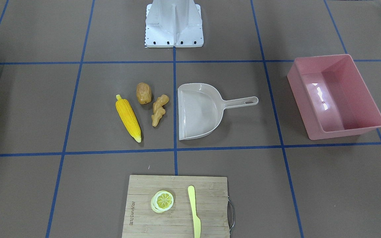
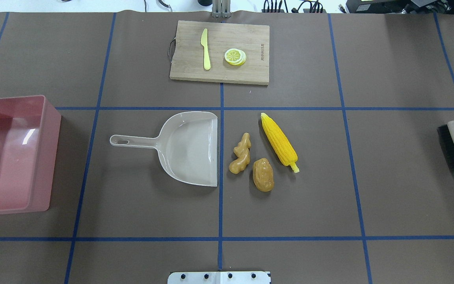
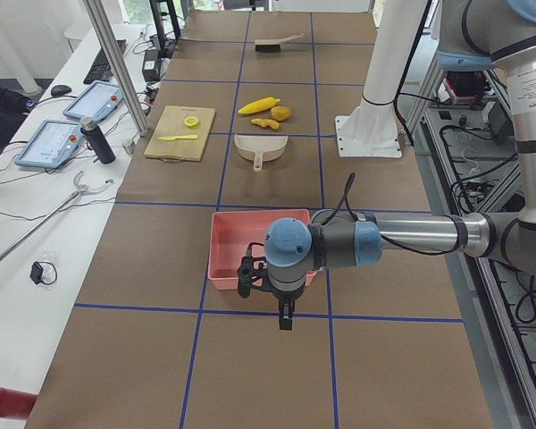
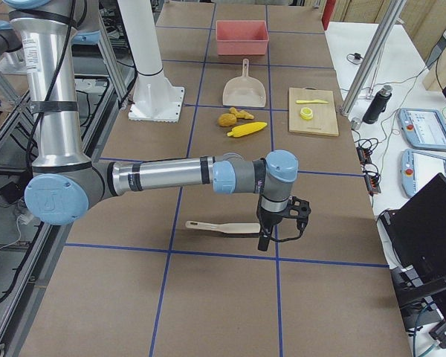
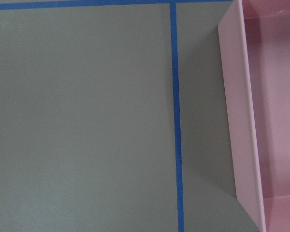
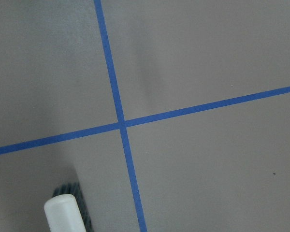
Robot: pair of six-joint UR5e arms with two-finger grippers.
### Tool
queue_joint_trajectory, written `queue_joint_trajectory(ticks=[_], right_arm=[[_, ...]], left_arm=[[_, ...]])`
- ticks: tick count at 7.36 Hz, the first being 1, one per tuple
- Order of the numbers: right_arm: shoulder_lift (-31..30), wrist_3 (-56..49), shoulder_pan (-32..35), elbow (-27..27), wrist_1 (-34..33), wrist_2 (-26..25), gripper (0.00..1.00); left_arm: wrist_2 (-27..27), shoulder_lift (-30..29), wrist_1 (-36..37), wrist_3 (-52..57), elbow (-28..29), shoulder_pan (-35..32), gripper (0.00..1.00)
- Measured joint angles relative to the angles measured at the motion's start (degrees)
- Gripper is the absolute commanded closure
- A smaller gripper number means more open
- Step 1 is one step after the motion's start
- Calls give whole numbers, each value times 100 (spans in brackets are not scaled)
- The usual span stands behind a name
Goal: Sweep and dump trash into bin
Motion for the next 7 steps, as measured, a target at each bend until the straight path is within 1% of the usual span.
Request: queue_joint_trajectory(ticks=[2,4,5,7], right_arm=[[4,-2,-4,3,-2,36,0],[-30,-4,-10,7,-8,261,0],[-80,-11,-7,105,-7,363,0],[-293,-16,10,702,-1,402,0]], left_arm=[[-3,14,-7,3,-26,-1,2],[-9,42,-10,9,-34,-1,2],[-11,45,-9,8,-36,-1,2],[-12,41,-7,1,-39,-1,2]])
